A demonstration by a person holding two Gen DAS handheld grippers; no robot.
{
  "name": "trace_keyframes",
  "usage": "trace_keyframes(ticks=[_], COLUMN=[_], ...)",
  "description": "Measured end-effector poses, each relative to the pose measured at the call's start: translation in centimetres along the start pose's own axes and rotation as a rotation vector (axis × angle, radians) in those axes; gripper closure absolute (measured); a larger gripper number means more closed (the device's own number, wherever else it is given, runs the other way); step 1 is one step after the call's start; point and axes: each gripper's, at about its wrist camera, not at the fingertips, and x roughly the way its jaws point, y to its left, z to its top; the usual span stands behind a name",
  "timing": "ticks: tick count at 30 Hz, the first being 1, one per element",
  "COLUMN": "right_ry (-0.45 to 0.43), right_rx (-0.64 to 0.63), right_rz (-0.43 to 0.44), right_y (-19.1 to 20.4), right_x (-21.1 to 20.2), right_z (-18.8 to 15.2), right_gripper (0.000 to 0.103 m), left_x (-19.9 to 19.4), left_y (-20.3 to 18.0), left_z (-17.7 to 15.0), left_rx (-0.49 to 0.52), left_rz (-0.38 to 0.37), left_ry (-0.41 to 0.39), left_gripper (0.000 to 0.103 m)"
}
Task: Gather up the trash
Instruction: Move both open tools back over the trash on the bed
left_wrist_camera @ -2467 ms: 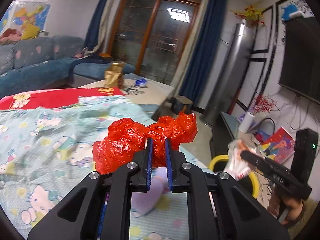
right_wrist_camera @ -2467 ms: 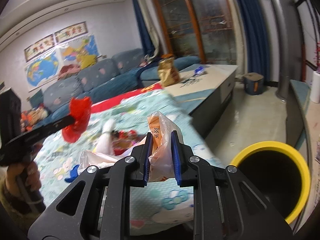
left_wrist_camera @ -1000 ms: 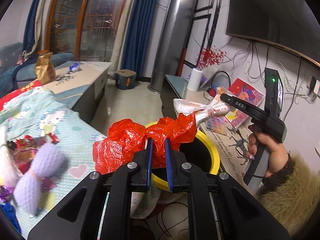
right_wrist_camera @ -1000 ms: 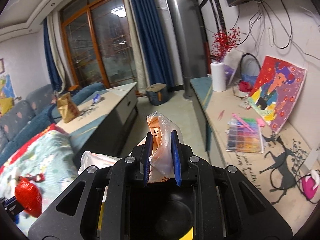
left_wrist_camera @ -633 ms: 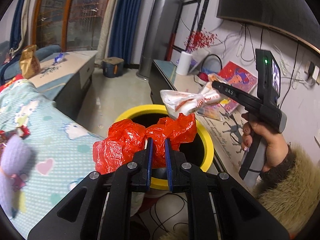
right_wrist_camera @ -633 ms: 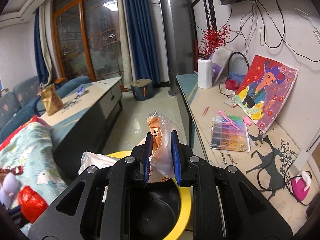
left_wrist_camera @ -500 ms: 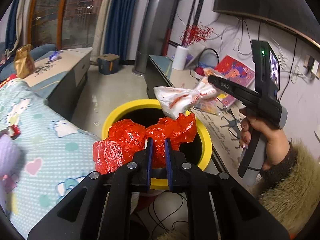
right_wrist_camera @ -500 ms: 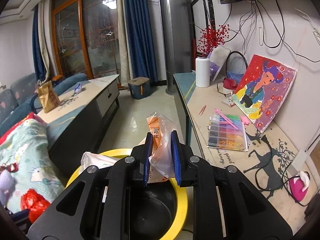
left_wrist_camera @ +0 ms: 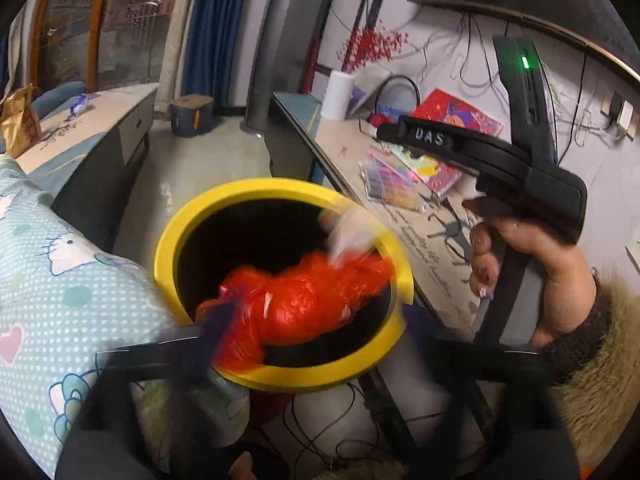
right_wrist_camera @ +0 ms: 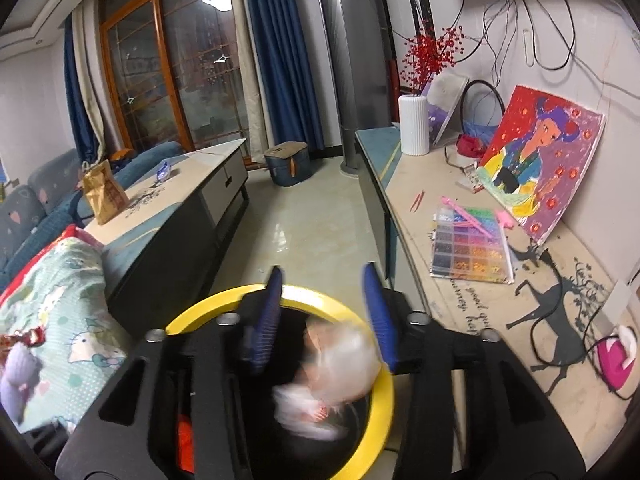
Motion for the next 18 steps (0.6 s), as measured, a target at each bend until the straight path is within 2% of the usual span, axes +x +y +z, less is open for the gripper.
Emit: trace_keyframes(ticks=[5,10,18], right_ry=[0.004,0.014,0.03], right_rx=[0.017,0.008,-0.045], right_rz=[0.046,0.108,0.215], right_y=[0.7,2.2,5.7], right_x=[-0.6,-1.4,-3.0], right_z=[-0.2,-0.4,-0.8], right_gripper=[0.051,0.05,0.048], left_x=[-1.7,-3.7,-8.2], left_y=[0.9,2.3,4.2], left_z=[-0.4,-0.1,0.0], left_rx=[-0.036,-0.064,-0.107], left_rz=[0.046,0.086,0.208], left_ry=[-0.029,-0.074,-0.165], left_gripper=[0.007,0.007,0.007])
